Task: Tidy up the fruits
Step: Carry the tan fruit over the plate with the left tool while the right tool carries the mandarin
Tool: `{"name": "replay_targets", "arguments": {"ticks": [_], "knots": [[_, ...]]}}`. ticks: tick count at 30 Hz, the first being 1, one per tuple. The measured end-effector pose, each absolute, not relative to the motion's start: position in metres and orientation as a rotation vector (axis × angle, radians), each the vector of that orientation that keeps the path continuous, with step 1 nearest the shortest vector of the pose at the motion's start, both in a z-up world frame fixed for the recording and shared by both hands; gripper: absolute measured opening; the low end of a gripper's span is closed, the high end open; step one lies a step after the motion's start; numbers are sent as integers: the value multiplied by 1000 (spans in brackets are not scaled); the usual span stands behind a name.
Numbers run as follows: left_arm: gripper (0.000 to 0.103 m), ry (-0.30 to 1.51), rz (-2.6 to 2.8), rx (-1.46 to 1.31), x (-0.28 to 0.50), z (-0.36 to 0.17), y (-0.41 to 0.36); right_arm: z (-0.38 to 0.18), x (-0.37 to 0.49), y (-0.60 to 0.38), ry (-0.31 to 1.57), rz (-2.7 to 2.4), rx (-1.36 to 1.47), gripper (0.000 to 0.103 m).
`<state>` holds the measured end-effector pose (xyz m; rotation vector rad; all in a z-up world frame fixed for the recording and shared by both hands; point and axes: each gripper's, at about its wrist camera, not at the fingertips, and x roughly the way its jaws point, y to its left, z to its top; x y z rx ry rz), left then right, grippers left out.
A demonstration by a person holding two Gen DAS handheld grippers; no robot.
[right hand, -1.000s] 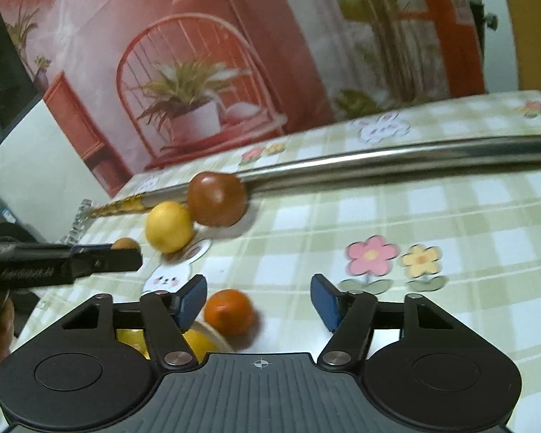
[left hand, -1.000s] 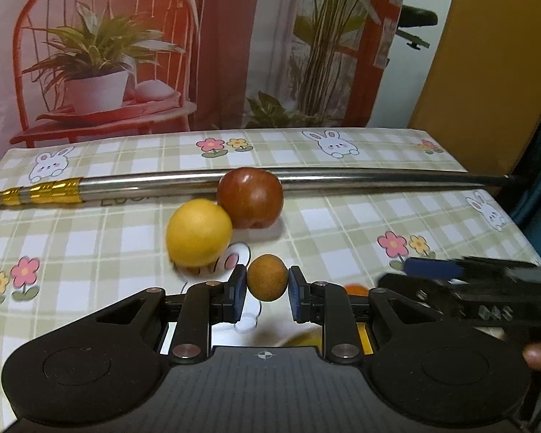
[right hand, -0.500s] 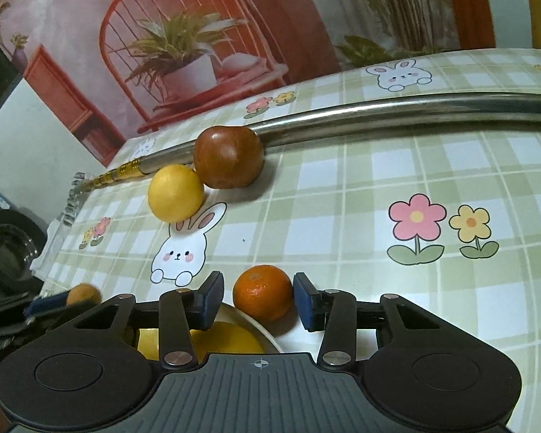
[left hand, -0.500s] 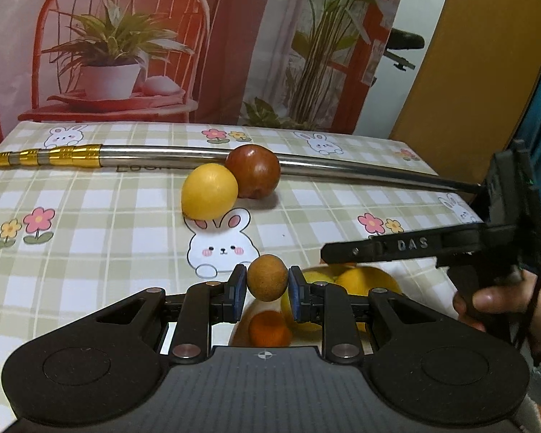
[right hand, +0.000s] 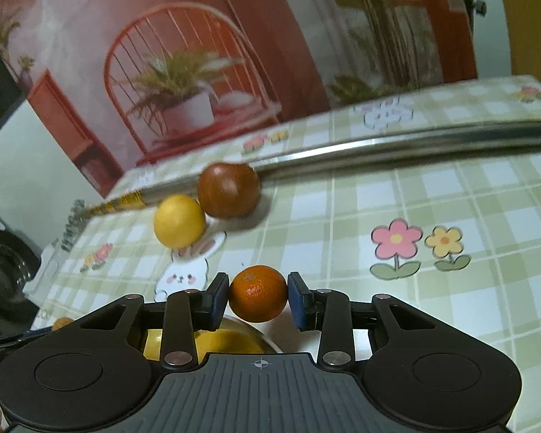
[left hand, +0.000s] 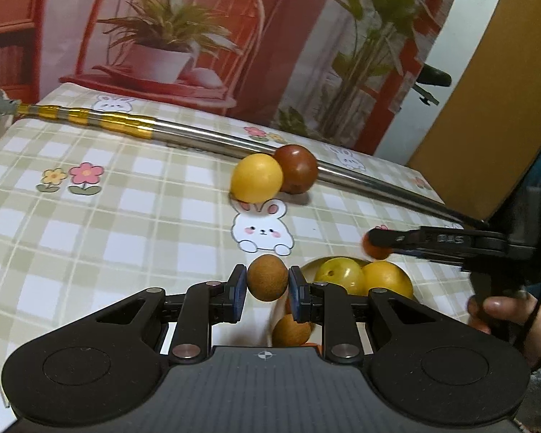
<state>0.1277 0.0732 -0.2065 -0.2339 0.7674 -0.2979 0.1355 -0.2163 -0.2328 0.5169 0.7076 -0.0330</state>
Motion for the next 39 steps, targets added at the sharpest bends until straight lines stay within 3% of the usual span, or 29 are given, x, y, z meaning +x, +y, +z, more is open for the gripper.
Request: {"name": "replay_targets", "arguments": {"ticks": [19, 39], "knots": [[26, 815, -373, -212, 106, -195, 39, -209, 67, -212, 607, -30, 561, 32], [26, 925, -565, -64, 124, -201, -52, -192, 16, -222, 483, -61, 512, 32]]}}
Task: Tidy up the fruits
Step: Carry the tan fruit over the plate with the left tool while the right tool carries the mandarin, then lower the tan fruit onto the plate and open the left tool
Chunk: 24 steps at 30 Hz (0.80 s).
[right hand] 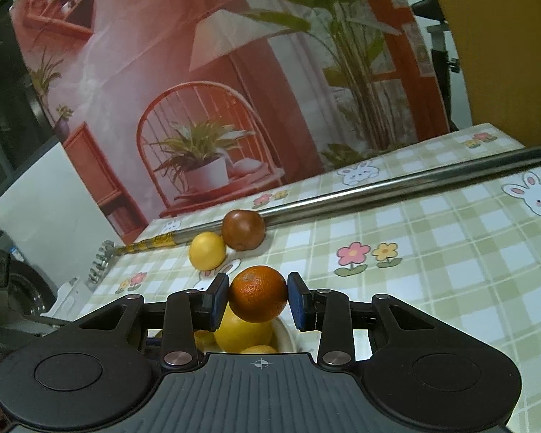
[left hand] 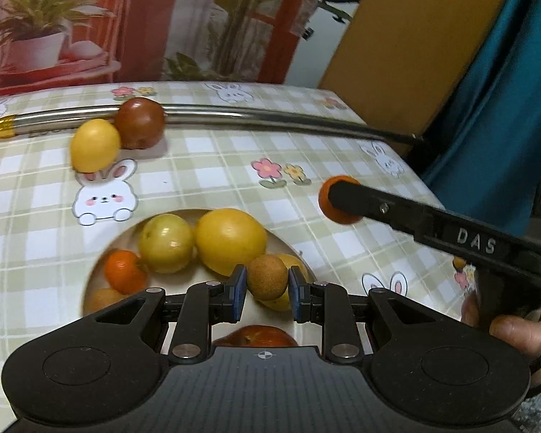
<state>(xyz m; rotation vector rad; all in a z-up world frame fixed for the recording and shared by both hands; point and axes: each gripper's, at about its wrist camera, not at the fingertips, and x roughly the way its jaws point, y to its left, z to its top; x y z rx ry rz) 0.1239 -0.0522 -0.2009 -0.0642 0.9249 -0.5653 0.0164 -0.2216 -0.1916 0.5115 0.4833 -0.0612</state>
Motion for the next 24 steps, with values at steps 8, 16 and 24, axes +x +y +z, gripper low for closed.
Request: {"name": "replay_targets", "arguments": {"ticks": [8, 16, 24], "knots": [[26, 956, -617, 44, 122, -206, -74, -202, 14, -235, 486, -93, 562, 32], [26, 980, -648, 75, 126, -214, -82, -207, 14, -238, 494, -108, 569, 32], [26, 986, -647, 65, 124, -215, -82, -209, 15, -237, 503, -104, 568, 32]]}}
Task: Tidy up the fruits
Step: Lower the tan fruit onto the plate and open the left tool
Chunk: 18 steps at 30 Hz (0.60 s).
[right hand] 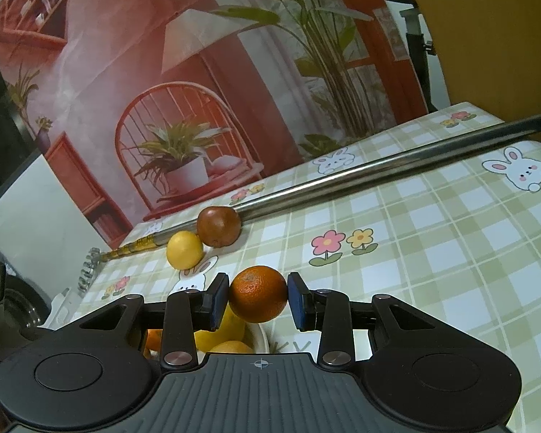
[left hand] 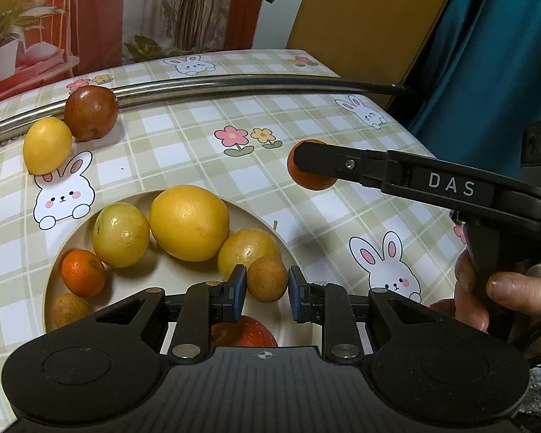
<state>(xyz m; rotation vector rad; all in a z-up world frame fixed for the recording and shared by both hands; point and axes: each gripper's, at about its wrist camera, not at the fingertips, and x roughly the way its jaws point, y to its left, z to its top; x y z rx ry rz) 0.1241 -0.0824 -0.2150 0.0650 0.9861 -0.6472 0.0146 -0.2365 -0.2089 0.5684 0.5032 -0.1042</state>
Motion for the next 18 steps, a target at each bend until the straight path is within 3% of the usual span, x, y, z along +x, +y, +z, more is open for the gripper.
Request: {"name": "replay_targets", "arguments": {"ticks": [2, 6, 18], "knots": [[26, 987, -641, 62, 124, -215, -82, -208, 15, -236, 506, -101, 568, 32], [38, 971, -634, 40, 122, -211, -79, -206, 15, -236, 502, -98, 563, 32], [38, 842, -473, -57, 109, -185, -40, -203, 20, -223, 520, -60, 540, 32]]}}
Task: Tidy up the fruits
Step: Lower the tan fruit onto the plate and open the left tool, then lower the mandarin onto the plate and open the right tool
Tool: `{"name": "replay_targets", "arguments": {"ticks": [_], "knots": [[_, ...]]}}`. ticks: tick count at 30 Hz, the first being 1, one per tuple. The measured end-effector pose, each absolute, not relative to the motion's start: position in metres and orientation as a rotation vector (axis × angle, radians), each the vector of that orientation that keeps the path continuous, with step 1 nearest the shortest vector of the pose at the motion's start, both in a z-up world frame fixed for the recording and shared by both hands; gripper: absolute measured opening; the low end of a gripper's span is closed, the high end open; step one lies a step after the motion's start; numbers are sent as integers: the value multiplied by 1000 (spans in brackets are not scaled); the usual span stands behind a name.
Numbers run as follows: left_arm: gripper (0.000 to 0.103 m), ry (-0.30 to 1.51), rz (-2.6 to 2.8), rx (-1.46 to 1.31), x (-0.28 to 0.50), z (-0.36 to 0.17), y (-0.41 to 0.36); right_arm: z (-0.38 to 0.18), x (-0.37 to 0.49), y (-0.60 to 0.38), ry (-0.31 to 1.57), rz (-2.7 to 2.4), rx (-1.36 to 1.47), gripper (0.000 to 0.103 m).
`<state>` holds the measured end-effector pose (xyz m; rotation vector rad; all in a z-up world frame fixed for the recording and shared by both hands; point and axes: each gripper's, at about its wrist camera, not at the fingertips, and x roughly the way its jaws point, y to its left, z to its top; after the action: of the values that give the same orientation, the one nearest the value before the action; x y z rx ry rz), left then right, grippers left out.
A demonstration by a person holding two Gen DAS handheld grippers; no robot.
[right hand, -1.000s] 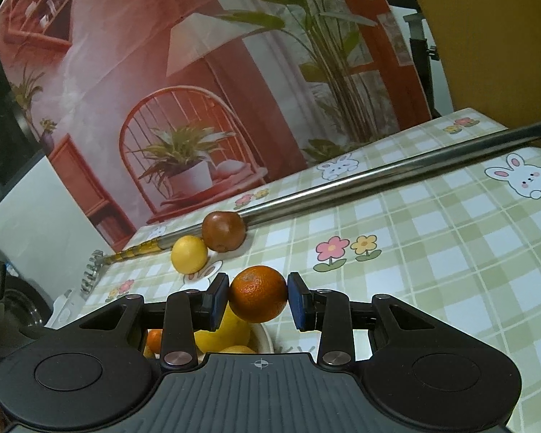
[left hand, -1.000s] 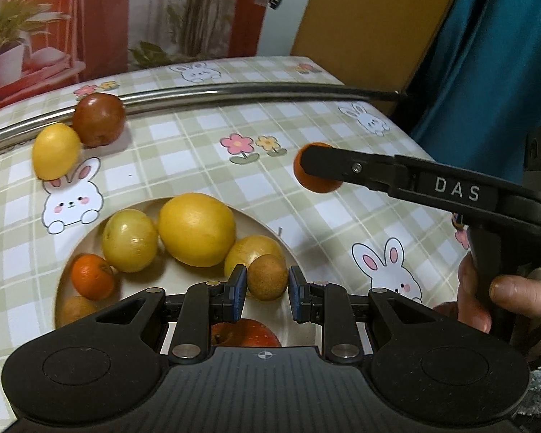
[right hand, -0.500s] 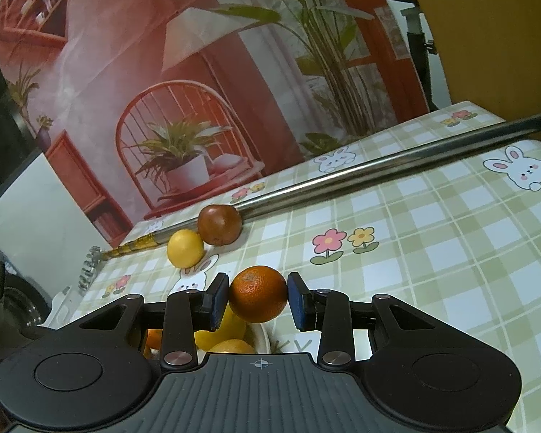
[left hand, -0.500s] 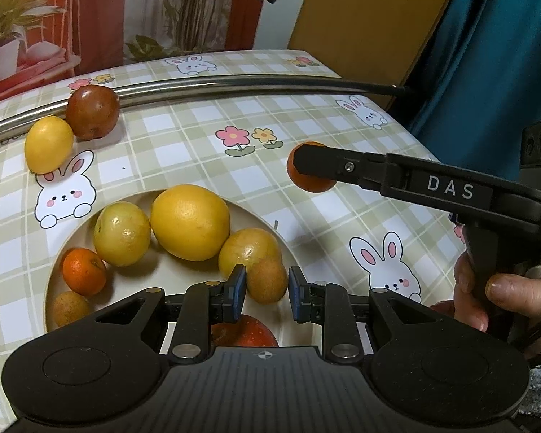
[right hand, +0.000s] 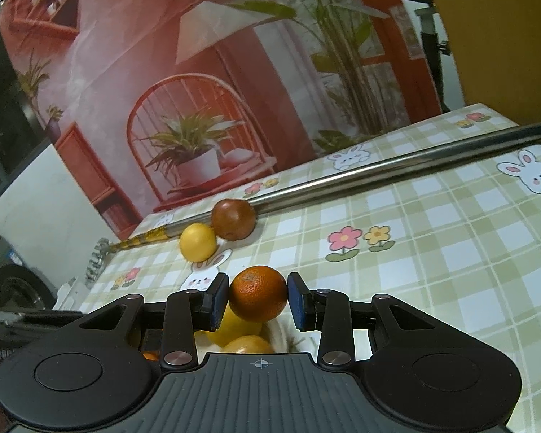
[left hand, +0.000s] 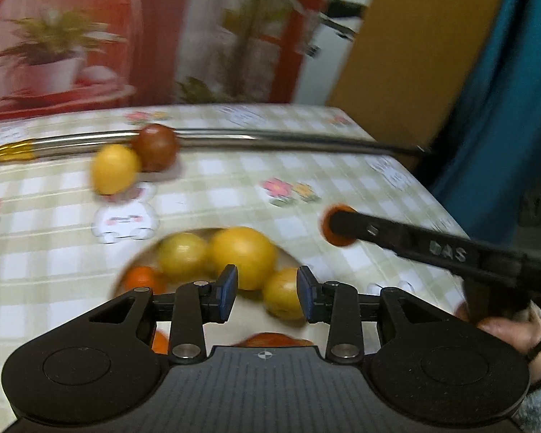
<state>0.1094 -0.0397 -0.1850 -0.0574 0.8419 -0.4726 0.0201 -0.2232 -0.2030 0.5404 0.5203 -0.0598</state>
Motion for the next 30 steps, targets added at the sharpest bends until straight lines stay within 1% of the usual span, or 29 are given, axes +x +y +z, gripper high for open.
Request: {"name": "replay_targets", "arguments": {"ticks": [6, 11, 19, 25, 30], "knots": [[38, 809, -298, -145, 103, -184, 8, -195, 36, -194, 582, 15, 455, 32], [38, 781, -174, -138, 100, -180, 33, -191, 55, -163, 645, 71, 372, 32], [38, 738, -98, -162, 96, -176, 55, -201, 95, -117, 792, 169, 243, 32], [39, 726, -86, -211, 89, -178, 71, -214, 117, -107, 878, 170, 241, 32], [39, 737, -99, -211, 88, -185, 69, -221, 124, -101, 903, 172, 234, 32]]}}
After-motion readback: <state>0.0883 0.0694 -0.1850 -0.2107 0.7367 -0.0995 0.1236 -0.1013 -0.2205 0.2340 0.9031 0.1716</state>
